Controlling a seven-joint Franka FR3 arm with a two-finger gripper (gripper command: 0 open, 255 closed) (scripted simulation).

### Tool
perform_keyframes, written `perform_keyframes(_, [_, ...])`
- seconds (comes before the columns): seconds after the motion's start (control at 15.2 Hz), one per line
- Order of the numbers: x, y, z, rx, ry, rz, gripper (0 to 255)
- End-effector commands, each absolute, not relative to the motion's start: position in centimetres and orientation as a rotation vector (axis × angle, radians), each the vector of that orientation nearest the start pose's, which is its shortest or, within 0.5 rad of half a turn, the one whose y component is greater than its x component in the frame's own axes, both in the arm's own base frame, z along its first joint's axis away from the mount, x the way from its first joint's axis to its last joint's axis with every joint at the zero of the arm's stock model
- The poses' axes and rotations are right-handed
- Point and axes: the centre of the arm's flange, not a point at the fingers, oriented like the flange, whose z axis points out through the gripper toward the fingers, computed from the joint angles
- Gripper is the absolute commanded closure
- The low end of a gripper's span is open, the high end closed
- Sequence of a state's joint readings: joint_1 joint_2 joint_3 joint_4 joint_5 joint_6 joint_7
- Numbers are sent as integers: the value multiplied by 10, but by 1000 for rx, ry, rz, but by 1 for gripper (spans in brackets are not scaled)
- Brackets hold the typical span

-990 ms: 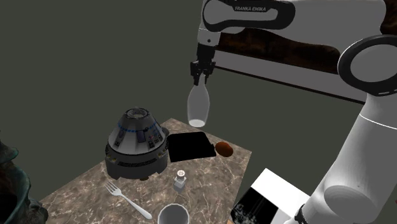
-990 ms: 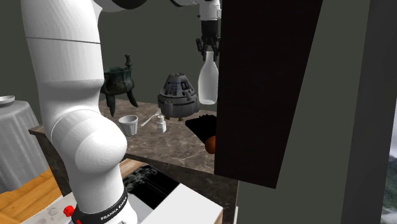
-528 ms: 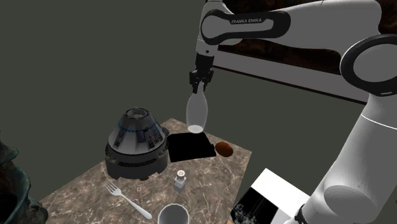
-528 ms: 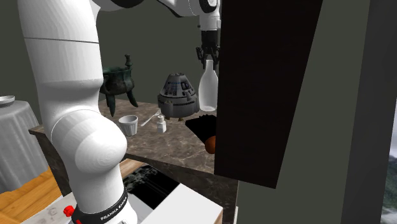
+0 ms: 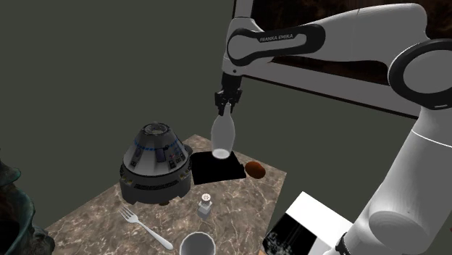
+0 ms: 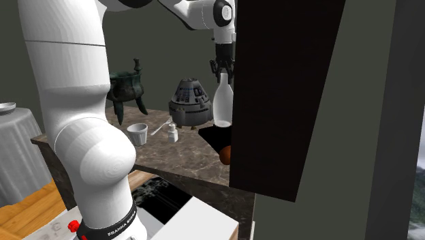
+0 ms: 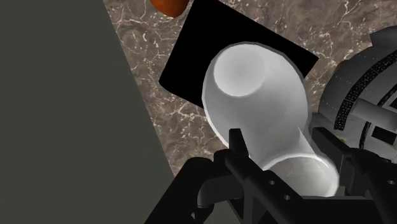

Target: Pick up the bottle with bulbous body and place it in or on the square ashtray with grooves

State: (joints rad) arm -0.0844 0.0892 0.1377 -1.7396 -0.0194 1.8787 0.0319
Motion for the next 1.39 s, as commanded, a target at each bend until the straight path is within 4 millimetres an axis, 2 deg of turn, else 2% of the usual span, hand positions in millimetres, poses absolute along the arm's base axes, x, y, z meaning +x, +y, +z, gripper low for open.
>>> perform_keyframes(0.0, [595,28,510,-3145,-41,-82,255])
perform_keyframes(0.46, [595,28,474,-3145,-41,-82,255])
perform_keyframes(0.92, [595,28,474,-3145,-41,-82,255])
perform_keyframes(0.99, [595,28,474,-3145,-41,-82,0])
perform_keyframes(1.32, [595,28,473,-3145,-41,-82,0])
